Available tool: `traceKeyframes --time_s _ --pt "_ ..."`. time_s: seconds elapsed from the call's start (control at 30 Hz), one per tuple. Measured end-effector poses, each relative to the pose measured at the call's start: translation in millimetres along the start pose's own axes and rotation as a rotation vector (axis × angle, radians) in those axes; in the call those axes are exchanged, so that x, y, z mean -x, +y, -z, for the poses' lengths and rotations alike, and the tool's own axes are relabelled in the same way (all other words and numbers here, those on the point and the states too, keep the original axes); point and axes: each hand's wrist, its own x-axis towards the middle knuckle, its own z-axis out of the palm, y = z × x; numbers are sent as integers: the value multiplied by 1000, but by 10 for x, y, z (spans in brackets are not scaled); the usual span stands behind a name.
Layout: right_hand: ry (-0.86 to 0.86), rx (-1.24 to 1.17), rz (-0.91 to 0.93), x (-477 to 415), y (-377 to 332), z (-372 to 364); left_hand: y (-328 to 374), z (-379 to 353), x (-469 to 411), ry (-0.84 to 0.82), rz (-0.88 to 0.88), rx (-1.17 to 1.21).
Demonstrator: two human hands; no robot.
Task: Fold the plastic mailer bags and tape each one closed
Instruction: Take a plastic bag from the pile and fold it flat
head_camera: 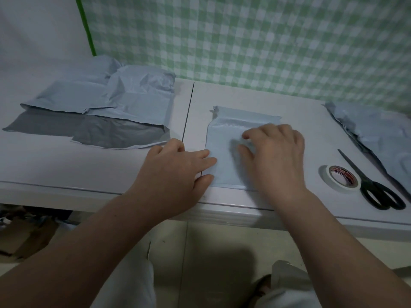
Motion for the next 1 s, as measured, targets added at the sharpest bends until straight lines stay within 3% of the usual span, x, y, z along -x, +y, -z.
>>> traceKeyframes --time_s 0.13,0.2,0.33,1.0 --pt "-225 -178 104 265 -345 90 6 17 -4 -23 -2 -28" --pt "-386 -150 99 340 -386 97 -1 14 -3 12 -19 -26" --pt "-506 -79 71 385 -310 112 -21 1 -12 -12 -15 -15" --pt "-613 -45 -145 603 501 406 45 199 -76 -357 90 -29"
